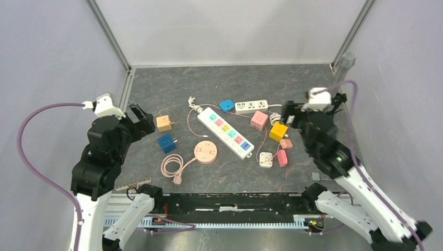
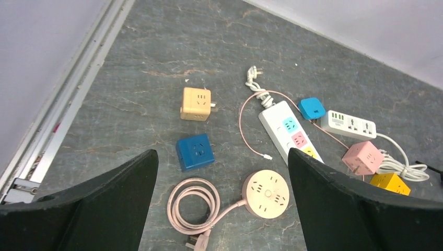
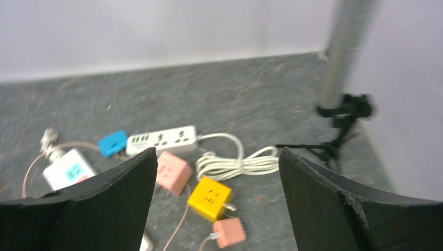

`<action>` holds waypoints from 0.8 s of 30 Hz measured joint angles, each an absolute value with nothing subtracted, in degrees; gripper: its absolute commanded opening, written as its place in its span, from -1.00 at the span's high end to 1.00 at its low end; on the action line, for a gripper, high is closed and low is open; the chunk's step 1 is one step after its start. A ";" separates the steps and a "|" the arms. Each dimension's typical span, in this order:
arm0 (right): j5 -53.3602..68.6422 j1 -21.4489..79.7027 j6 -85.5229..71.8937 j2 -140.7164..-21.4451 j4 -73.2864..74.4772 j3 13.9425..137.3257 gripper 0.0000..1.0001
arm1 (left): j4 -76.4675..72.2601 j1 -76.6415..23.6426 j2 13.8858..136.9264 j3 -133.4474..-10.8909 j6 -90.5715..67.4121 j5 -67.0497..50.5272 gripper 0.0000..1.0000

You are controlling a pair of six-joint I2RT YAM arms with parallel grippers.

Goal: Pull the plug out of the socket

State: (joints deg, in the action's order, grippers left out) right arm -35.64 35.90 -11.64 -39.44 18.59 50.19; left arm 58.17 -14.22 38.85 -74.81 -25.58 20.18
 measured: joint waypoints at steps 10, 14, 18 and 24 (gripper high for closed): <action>-51.05 35.90 -2.17 -27.18 26.28 64.01 -0.96 | 65.47 -14.22 36.07 -88.97 -24.14 23.92 -1.00; -53.95 35.90 0.82 -26.57 26.83 69.30 -0.96 | 67.31 -14.22 34.76 -95.07 -23.22 26.76 -1.00; -55.18 35.90 1.65 -25.32 27.14 70.43 -0.96 | 69.14 -14.20 33.26 -97.58 -22.59 28.27 -1.00; -55.57 35.90 1.61 -24.73 27.92 69.93 -0.96 | 72.05 -13.82 32.80 -98.00 -22.46 28.49 -1.00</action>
